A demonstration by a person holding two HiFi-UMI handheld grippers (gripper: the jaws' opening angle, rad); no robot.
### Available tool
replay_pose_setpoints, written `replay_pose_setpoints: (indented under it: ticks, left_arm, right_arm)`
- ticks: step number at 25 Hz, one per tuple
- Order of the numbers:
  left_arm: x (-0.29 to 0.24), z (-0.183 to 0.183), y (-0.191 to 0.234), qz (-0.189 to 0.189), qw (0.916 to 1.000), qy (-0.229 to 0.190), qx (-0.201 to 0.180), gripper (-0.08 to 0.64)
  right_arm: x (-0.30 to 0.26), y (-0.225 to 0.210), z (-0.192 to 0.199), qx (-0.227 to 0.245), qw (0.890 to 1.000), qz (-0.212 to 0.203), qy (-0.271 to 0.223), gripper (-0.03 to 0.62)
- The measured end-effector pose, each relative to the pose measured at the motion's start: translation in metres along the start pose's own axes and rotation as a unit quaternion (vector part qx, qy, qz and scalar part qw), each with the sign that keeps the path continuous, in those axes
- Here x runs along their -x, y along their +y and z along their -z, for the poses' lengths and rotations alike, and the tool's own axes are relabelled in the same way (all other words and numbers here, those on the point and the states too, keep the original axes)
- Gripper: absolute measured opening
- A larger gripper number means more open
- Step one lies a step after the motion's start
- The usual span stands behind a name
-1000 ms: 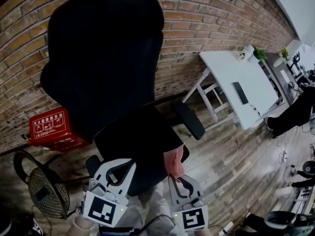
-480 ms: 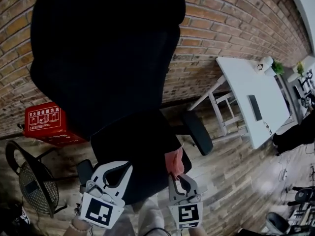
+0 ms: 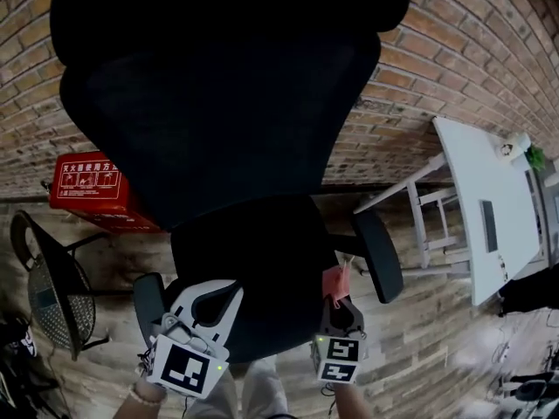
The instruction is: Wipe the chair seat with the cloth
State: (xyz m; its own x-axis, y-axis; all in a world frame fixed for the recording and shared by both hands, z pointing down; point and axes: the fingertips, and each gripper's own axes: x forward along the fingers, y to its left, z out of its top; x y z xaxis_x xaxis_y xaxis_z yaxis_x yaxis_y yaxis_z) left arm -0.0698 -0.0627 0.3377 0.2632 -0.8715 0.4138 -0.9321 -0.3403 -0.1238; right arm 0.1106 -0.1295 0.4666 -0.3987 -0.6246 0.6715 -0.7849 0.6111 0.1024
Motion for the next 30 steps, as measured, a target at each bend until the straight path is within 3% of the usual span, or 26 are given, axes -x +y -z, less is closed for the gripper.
replay_pose_setpoints:
  ticks: [8,14,24,30]
  left_arm:
    - [-0.032,0.031,0.001,-0.024,0.9996,0.018,-0.004,0.018]
    - [-0.042,0.051,0.007,-0.042,0.9986,0.025,0.019,0.018]
    - [-0.053,0.078,0.022,-0.063,0.9971,0.042,0.010,0.018]
    - [-0.063,0.088,0.033,-0.069,0.9965,0.044,0.011,0.018]
  right_arm:
    - [-0.061,-0.022,0.049,0.053,0.996,0.016,0.064,0.054]
    - [-0.102,-0.021,0.068,0.058,0.993,0.014,0.099,0.054]
    - [-0.170,-0.007,0.072,0.043,0.993,-0.007,0.111,0.054]
    - [-0.212,-0.003,0.065,0.067,0.991,-0.025,0.113,0.054]
